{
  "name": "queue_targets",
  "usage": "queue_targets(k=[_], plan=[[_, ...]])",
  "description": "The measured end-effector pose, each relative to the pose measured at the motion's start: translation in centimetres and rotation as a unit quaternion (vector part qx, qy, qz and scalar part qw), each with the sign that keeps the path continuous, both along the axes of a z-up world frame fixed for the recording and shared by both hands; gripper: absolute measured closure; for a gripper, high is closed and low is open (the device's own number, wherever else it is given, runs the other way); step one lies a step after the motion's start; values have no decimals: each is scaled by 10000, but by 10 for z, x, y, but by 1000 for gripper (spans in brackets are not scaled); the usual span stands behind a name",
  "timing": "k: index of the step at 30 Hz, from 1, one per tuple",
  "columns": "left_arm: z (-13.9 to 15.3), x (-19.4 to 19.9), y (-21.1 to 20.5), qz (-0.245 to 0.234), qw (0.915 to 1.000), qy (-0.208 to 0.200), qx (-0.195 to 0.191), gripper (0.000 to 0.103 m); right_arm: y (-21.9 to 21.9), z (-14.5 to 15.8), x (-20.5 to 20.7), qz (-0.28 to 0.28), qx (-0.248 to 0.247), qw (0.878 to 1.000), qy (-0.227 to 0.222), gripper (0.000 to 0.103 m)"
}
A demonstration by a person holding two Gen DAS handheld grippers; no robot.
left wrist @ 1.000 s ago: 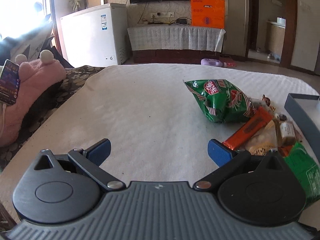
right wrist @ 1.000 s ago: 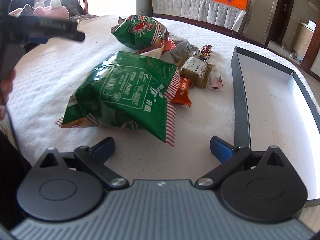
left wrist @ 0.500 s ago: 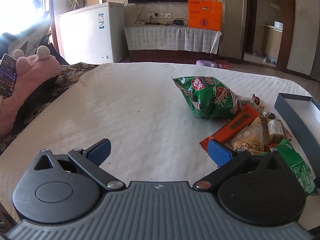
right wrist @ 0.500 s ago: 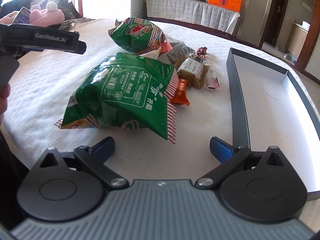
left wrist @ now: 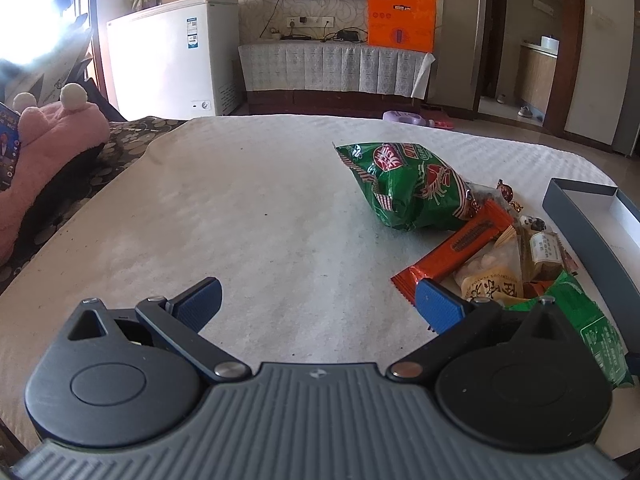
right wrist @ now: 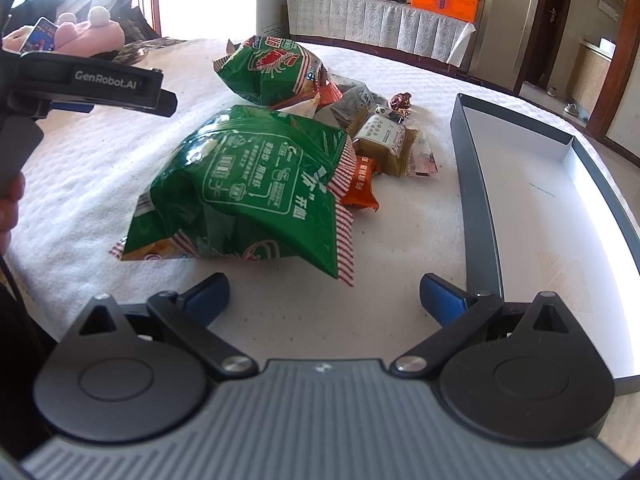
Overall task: Organize snacks
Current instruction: 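Move the right tool toward the large green chip bag, then grasp the large green chip bag with the right tool and lift it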
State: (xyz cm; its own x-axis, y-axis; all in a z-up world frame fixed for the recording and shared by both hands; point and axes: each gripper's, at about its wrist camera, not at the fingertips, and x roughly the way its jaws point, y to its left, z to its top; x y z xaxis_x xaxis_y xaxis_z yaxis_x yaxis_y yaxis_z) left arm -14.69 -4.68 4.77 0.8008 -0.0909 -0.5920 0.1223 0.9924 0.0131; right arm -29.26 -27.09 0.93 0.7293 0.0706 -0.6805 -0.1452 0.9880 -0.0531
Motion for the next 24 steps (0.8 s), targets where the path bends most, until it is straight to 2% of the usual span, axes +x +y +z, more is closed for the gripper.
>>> queue_targets(k=[10, 14, 19, 24], plan=[[-2, 0, -12, -177, 9997, -75, 169, 0, 4, 2, -2, 2, -168, 9999, -1, 0], [-2, 1, -12, -317, 9995, -82, -26, 0, 15, 6, -10, 259, -450, 9985, -157, 0], [-3, 3, -14, -370, 9993, -21, -73, 0, 25, 6, -14, 497, -439, 9977, -118, 0], [-3, 5, -13, -372, 9992, 19, -109, 0, 25, 9, -16, 481, -390, 9980, -157, 0]])
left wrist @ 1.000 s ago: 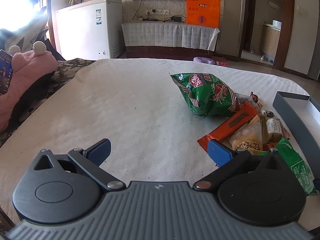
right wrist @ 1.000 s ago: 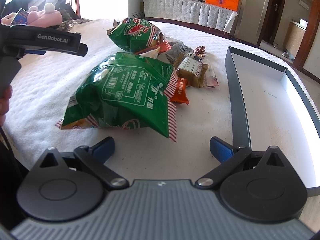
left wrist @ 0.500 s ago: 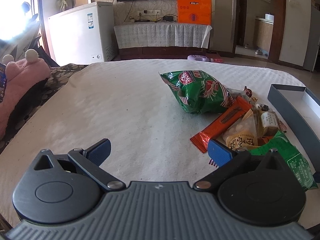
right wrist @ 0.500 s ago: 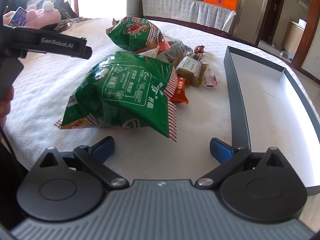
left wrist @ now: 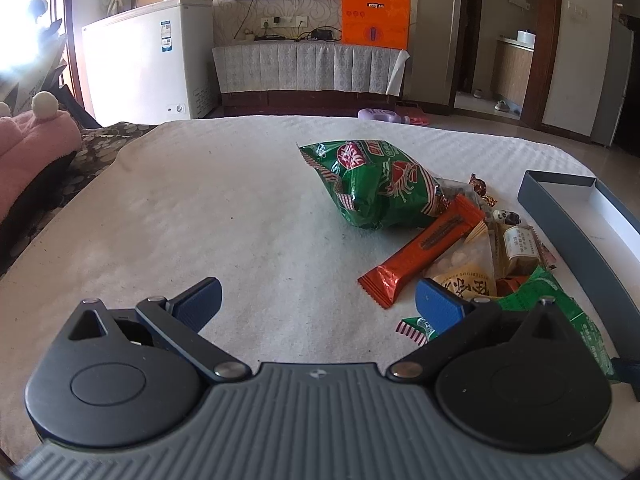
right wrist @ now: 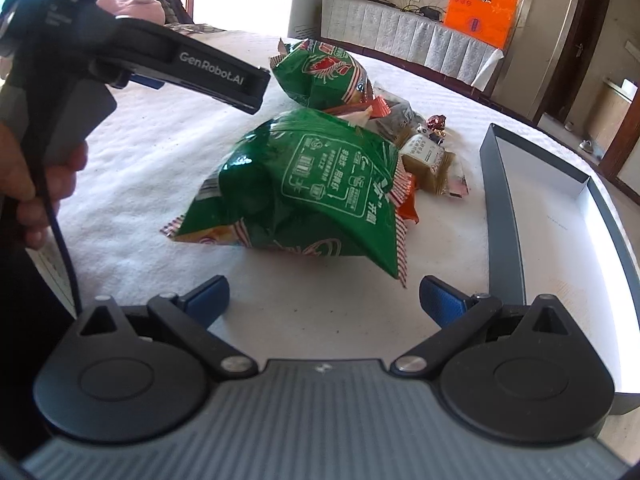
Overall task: Organize snacks
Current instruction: 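Grasp the large green chip bag with the right tool and lift it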
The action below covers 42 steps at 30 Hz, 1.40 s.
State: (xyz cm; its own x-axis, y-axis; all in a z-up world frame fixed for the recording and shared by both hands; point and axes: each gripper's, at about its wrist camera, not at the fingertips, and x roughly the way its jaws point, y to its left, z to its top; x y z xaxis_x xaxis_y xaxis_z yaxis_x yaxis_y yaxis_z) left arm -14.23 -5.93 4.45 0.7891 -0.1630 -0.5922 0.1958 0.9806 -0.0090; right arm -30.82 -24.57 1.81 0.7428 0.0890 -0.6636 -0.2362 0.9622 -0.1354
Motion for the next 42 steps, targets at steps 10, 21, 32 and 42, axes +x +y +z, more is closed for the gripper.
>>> queue_targets(k=[10, 21, 32, 42], plan=[[-2, 3, 1, 55, 10000, 57, 3, 0, -6, 16, -4, -148, 839, 9957, -376, 0], [-3, 6, 4, 75, 9998, 131, -114, 0, 16, 16, -1, -220, 931, 9945, -432, 0], [-5, 10, 4, 85, 9997, 198, -82, 0, 20, 16, 2, -108, 724, 9959, -525, 0], [-11, 16, 5, 142, 9993, 336, 99, 0, 51, 1, 0, 986, -1790, 9752, -849, 0]])
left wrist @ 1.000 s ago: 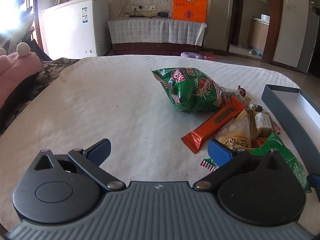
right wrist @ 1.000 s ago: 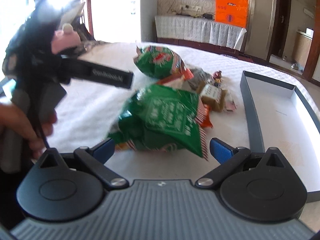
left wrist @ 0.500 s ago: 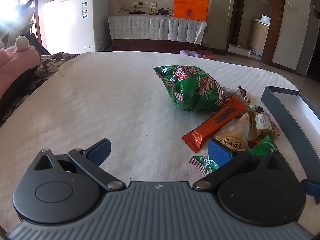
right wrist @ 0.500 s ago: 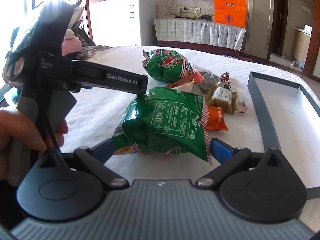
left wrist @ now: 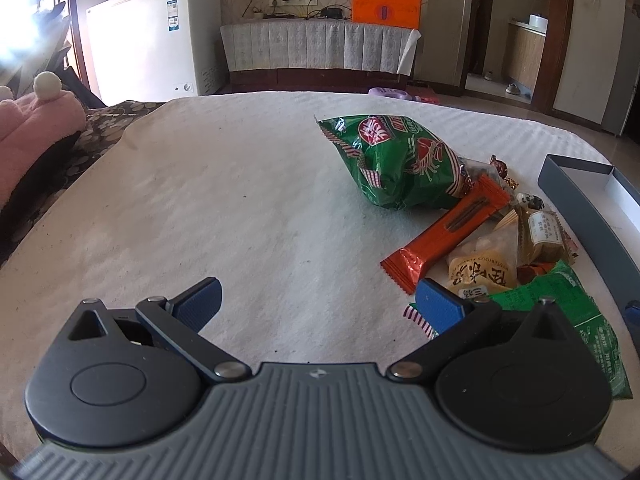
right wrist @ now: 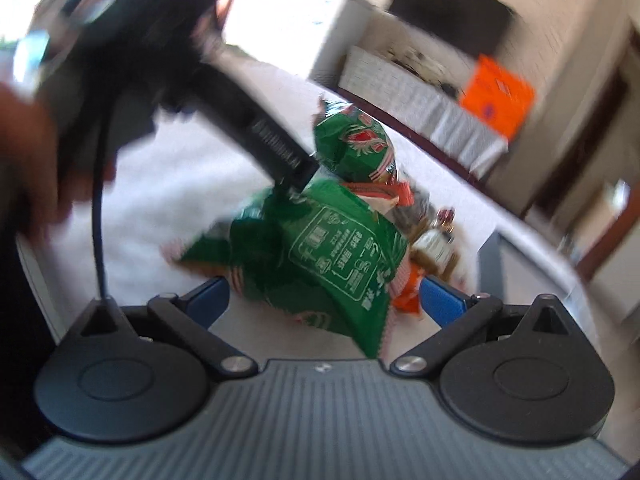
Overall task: Organize snacks
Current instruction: 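Grasp the large green chip bag with the right tool and lift it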
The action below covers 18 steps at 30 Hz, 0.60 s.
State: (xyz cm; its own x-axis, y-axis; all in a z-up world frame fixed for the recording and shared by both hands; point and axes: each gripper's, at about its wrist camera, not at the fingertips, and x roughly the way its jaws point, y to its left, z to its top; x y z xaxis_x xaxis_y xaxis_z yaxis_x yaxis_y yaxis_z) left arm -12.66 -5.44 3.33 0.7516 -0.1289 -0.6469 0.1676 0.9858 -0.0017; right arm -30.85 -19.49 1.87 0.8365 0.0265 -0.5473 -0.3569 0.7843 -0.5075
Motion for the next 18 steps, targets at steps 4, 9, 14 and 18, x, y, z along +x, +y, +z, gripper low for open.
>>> queue_targets(k=[4, 9, 14, 18], plan=[[0, 1, 1, 37, 10000, 22, -23, 0, 11, -2, 5, 411, -923, 9947, -210, 0], [-2, 2, 0, 34, 10000, 33, 33, 0, 21, 4, 27, 1047, -1483, 9833, 134, 0], [-3, 3, 0, 0, 10000, 15, 39, 0, 34, 9, 41, 1409, -1708, 9742, 438, 0], [-3, 3, 2, 49, 10000, 22, 32, 0, 34, 22, 50, 1269, -1264, 9794, 930, 19]])
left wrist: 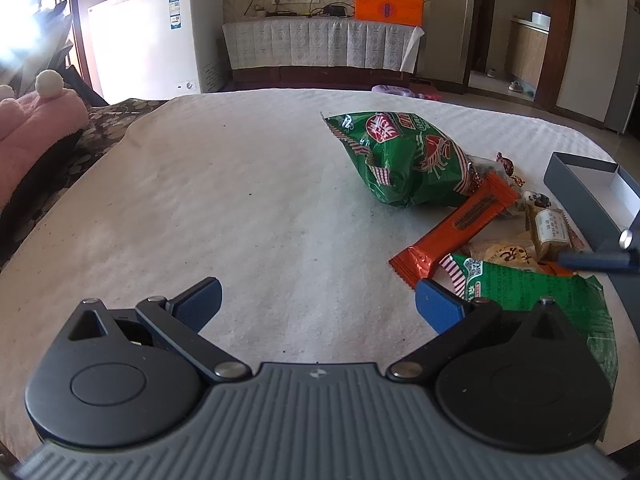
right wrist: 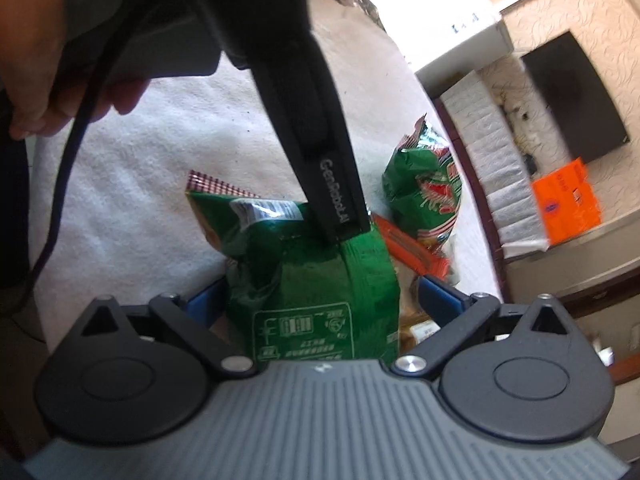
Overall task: Organize snacks
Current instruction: 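Grasp the large green chip bag with the right tool and lift it, then grasp the wrapped bread pastry with the left tool while the right tool holds the green bag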
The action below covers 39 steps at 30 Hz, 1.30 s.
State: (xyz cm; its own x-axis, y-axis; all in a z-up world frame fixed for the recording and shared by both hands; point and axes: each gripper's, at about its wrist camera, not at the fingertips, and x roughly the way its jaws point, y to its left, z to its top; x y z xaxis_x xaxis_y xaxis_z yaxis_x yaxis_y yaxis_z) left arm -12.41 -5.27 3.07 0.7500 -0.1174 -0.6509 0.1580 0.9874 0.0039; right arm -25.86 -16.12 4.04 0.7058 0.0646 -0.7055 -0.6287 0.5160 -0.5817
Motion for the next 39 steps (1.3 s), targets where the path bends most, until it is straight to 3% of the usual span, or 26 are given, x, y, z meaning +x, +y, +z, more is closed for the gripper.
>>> queue_targets(k=[7, 12, 17, 23, 27, 33, 39], plan=[[2, 0, 10, 188, 9997, -40, -134, 0, -20, 6, -1, -876, 1006, 9910, 87, 31], [4, 0, 11, 228, 9996, -77, -145, 0, -40, 6, -15, -1429, 1728, 9744, -142, 32], [8, -4, 12, 250, 9993, -224, -157, 0, -61, 10, -24, -1865, 2472, 9503, -338, 32], [12, -6, 16, 212, 9988, -295, -327, 0, -77, 23, -30, -2041, 2861, 9344, -583, 32], [15, -10, 7, -78, 9989, -386, -273, 0, -95, 32, -36, -2316, 3077, 9190, -842, 32], [16, -23, -24, -976, 9936, -525, -219, 0, -130, 37, -35, -2787, 3584, 8852, -1012, 32], [10, -26, -68, -1728, 9835, -497, -174, 0, -138, 37, -37, -2841, 3685, 8785, -1082, 32]])
